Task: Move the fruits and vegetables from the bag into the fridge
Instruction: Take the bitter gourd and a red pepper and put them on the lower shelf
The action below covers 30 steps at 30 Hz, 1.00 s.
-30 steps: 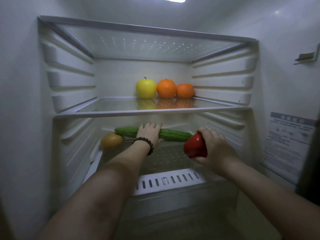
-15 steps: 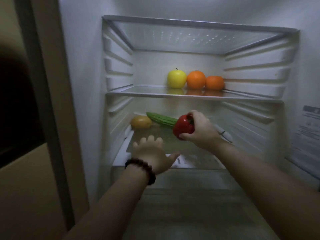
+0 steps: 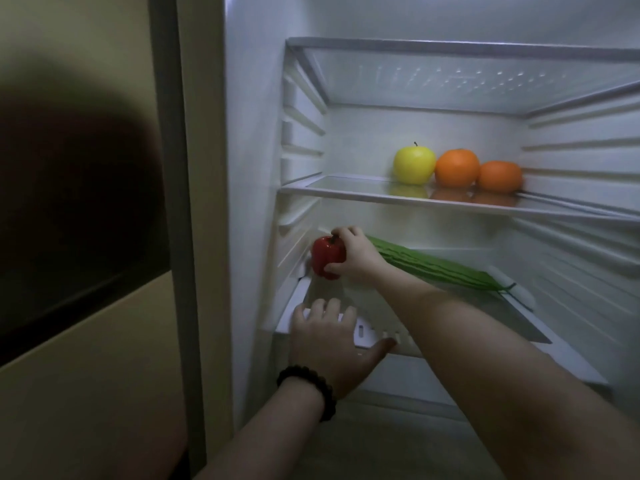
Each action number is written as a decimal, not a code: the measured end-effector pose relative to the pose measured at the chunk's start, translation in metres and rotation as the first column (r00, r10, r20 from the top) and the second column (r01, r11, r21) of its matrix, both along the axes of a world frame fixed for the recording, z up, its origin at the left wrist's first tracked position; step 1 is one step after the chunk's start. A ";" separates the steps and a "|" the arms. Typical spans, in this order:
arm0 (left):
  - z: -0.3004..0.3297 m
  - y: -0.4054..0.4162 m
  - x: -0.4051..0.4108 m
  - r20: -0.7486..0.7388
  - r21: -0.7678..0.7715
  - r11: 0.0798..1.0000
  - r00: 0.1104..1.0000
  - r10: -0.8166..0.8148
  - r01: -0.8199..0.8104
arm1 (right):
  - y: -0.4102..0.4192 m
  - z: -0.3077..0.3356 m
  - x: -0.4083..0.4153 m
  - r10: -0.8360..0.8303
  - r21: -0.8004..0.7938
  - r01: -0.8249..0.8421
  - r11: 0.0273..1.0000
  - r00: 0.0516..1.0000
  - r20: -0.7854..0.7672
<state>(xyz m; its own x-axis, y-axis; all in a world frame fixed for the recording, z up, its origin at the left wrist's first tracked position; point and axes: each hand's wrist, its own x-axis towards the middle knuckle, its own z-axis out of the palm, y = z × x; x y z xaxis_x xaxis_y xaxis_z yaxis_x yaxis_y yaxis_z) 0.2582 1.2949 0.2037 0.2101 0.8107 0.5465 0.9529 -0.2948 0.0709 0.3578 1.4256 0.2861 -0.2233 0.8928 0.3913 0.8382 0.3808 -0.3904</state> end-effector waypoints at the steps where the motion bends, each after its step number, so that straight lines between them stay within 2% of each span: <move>1: -0.001 0.000 0.000 0.009 0.009 1.000 1.000 0.001 -0.001 | 0.002 -0.001 0.000 -0.005 -0.008 0.005 1.000 1.000 -0.003; 7: -0.003 0.001 0.002 0.033 0.035 0.999 0.999 -0.005 0.004 | -0.002 -0.001 0.000 0.018 -0.009 -0.018 1.000 0.999 0.033; 14: 0.002 -0.005 0.003 -0.002 0.029 0.999 1.000 0.024 -0.024 | -0.059 -0.006 0.022 -0.026 0.042 0.033 0.999 0.990 -0.142; 18: 0.008 -0.009 0.001 -0.033 -0.025 1.000 0.999 0.005 -0.006 | -0.112 -0.016 0.036 -0.054 0.097 0.074 0.992 0.978 -0.201; 20: 0.010 -0.014 0.002 0.000 -0.066 0.998 1.000 0.001 -0.001 | -0.136 -0.022 0.042 -0.080 0.105 0.102 0.989 0.977 -0.199; 24: 0.002 -0.037 0.007 0.139 -0.136 0.990 0.990 -0.027 0.046 | -0.181 -0.030 0.054 -0.188 0.023 0.197 0.980 0.958 -0.216; 30: 0.006 -0.087 0.018 0.217 -0.082 0.985 0.967 -0.133 0.153 | -0.252 -0.042 0.068 -0.237 0.088 0.256 0.963 0.955 -0.180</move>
